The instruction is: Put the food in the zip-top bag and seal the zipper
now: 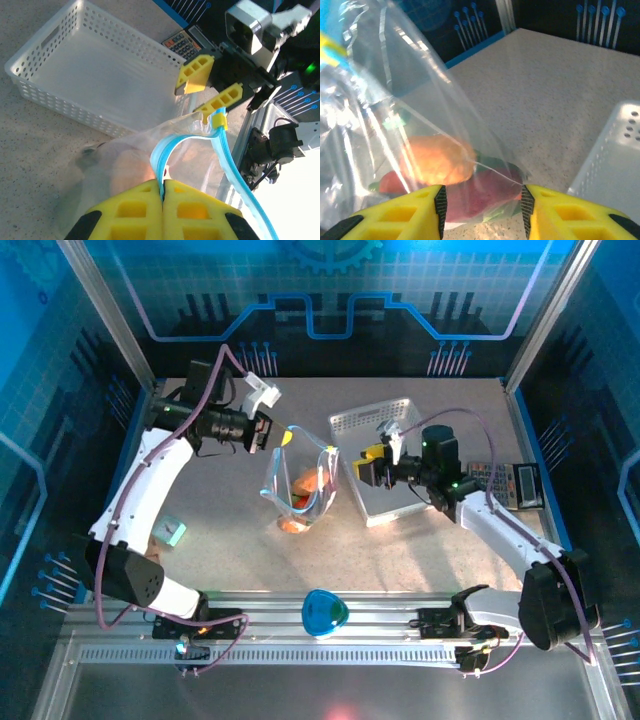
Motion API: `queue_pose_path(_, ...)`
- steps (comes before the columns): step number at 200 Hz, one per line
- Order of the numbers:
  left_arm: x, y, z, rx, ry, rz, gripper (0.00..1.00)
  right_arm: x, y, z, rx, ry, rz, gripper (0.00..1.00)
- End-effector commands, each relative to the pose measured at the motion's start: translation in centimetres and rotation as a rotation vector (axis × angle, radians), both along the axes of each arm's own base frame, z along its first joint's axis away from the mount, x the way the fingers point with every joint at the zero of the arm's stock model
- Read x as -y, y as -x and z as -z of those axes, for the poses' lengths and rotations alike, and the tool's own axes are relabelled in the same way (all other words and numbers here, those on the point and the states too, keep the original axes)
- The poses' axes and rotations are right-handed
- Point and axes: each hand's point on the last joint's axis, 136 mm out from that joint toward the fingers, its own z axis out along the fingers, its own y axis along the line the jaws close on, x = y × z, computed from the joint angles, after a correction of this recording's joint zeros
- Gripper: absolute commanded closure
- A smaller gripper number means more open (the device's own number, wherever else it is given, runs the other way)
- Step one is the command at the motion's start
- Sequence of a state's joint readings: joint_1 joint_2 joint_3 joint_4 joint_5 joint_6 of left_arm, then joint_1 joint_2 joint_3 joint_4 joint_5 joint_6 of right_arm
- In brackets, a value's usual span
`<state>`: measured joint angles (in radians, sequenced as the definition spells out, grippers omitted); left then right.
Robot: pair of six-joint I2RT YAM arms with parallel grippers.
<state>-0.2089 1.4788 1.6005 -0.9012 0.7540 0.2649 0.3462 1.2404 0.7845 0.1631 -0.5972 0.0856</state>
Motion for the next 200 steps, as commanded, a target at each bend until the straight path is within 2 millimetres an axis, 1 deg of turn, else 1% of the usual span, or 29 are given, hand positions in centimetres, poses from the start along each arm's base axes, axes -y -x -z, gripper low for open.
queue_pose_path(1, 0.7, 0.3, -0.1, -0.025, 0.065, 0.066, 0.96, -0.8, 1.2, -3.2, 0.23, -0.054, -0.099, 0.51)
queue_pose_path(20, 0.9, 0.1, 0.5, -0.054, 0.072, 0.078, 0.96, -1.2, 1.5, -3.2, 0.272, -0.052, -0.125, 0.51)
queue_pose_path(45, 1.1, -0.4, 1.1, -0.079, 0.076, 0.083, 0.95, -1.6, 1.2, -3.3, 0.312, -0.05, -0.135, 0.51)
queue_pose_path(76, 1.3, -0.5, 0.8, -0.083, 0.09, 0.093, 0.95, -2.0, -0.3, -3.1, 0.362, -0.021, -0.099, 0.48)
queue_pose_path(102, 1.3, -0.5, 0.4, -0.08, 0.092, 0.095, 0.95, -2.5, -1.3, -2.8, 0.368, -0.01, -0.113, 0.48)
queue_pose_path(146, 1.2, -0.5, 0.6, -0.085, 0.088, 0.094, 0.95, -3.2, -1.5, -3.5, 0.393, -0.041, -0.146, 0.49)
queue_pose_path(185, 1.2, -0.6, 0.6, -0.089, 0.088, 0.093, 0.95, -3.5, -1.0, -4.4, 0.408, -0.065, -0.175, 0.49)
queue_pose_path(200, 1.3, -0.6, 0.6, -0.088, 0.089, 0.094, 0.95, -3.7, -0.9, -4.7, 0.409, -0.072, -0.186, 0.51)
